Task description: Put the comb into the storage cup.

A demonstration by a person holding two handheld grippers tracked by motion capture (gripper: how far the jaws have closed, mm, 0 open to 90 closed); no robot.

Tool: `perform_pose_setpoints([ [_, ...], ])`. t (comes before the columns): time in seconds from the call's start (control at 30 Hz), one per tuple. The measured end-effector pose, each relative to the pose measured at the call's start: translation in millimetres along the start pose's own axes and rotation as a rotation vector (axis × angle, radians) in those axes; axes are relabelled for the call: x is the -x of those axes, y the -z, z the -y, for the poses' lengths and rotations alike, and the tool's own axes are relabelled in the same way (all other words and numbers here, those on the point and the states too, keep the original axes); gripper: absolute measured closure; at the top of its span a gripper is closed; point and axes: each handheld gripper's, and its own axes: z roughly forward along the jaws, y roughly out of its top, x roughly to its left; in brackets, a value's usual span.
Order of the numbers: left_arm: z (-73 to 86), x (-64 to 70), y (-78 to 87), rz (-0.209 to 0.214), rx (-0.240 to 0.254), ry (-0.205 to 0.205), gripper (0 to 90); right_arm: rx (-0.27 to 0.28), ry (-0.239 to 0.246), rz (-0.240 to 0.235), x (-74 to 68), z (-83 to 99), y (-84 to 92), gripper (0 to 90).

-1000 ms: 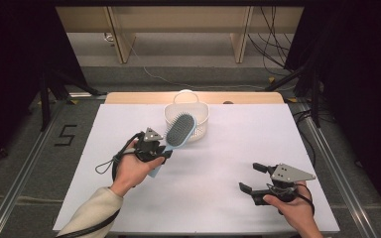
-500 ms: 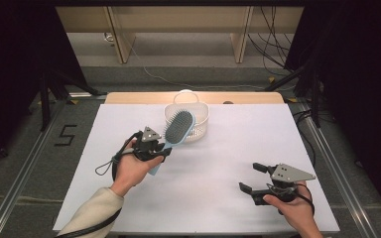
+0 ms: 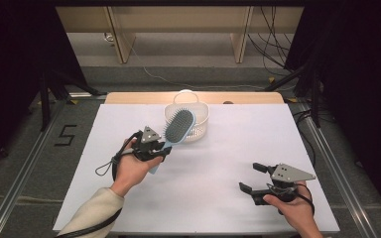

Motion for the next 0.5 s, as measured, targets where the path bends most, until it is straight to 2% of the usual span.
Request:
perform_pose_setpoints([
  [0.23, -0.7, -0.8, 1.2, 0.003, 0.030, 0.005, 69.9, 0.004, -0.005, -0.001, 0.6, -0.1, 0.0, 15.3],
  [0.4, -2.6, -1.4, 4.2, 0.003, 0.091, 0.023, 69.9, 0.004, -0.010, -0.003, 0.8, -0.1, 0.3, 15.4],
  [0.5, -3.2, -2.0, 5.5, -0.001, 0.102, 0.025, 70.0, 0.005, -0.005, -0.001, 1.3, 0.1, 0.2, 15.3],
])
